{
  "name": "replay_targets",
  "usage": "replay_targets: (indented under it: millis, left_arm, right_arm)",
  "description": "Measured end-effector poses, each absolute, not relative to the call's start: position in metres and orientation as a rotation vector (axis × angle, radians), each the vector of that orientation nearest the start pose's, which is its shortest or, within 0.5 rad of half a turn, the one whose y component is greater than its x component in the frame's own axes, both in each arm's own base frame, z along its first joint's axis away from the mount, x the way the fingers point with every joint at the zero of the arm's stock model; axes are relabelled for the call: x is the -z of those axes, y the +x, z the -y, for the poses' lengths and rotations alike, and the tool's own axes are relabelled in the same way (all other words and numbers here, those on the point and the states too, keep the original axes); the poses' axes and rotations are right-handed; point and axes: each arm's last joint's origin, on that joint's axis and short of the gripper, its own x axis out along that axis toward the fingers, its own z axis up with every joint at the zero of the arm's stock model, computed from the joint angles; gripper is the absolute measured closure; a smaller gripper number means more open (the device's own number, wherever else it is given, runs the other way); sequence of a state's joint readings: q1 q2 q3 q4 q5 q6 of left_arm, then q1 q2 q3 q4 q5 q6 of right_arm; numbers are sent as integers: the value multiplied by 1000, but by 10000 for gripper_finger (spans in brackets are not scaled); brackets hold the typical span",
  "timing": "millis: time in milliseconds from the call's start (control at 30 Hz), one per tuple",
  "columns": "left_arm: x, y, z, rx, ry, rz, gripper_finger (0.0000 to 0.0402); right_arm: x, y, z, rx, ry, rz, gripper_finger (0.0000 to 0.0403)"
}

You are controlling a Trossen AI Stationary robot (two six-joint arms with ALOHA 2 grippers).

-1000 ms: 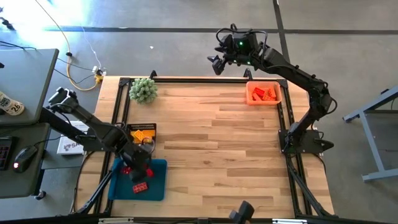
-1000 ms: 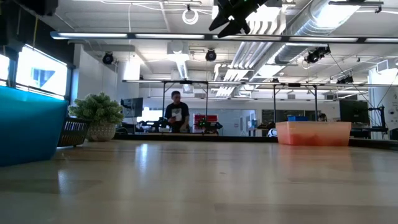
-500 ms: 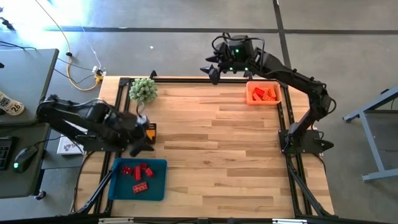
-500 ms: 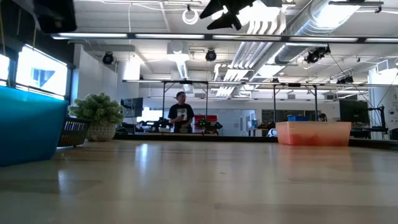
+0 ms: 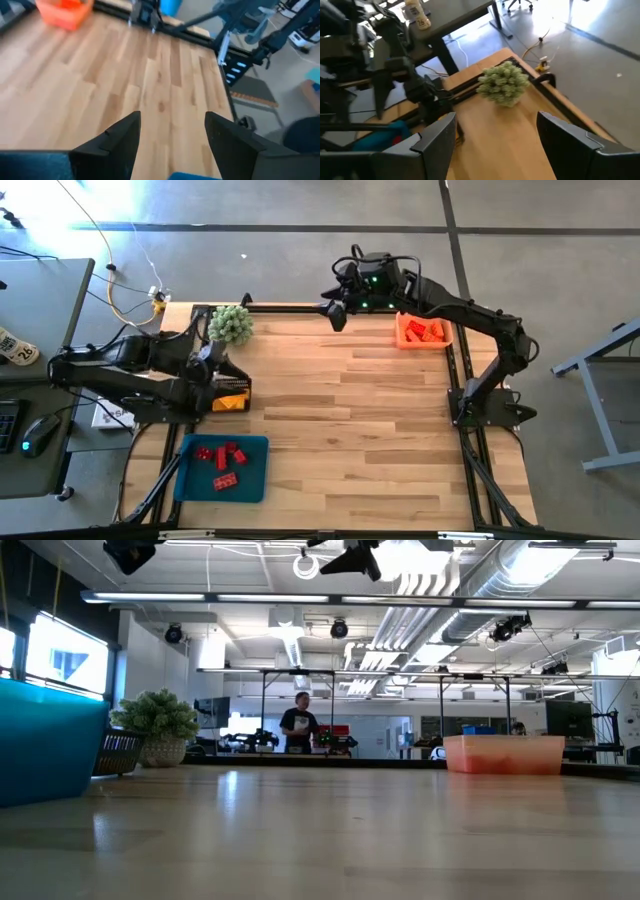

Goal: Sort & place blocks by color
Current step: Return to Home Position

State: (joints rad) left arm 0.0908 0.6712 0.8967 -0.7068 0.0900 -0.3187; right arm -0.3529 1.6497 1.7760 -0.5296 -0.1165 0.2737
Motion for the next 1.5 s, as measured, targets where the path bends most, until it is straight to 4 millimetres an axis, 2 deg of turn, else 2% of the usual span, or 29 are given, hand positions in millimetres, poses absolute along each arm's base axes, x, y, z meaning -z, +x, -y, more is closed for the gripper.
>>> replay_targets:
  millis: [133,333,467,633,867,1100,1367,1500]
  left_arm:
    - [-325,118,-11,-95,-308,-400,192]
    - [-280,113,-10,-87,-311,-331,192]
    - [-264,112,-9,-43,-286,-262,192]
    - [-252,103,-7,9,-276,-217,192]
    - [-233,86,-7,-17,-249,-152,192]
    - [-210,82,-9,-45,-285,-128,192]
    - [-192,84,-9,-50,-318,-107,193]
    - [-191,85,-10,-76,-313,-95,193]
  right_arm:
    - [-419,347,115,283,408,-356,142]
    - [-419,349,108,299,534,-343,142]
    - [-419,350,102,330,612,-332,142]
    - [-419,354,89,335,606,-332,142]
    - [-418,357,73,319,567,-343,142]
    - [-413,355,73,363,623,-387,142]
    - [-414,354,72,326,553,-407,142]
    - [-421,343,70,310,519,-419,142]
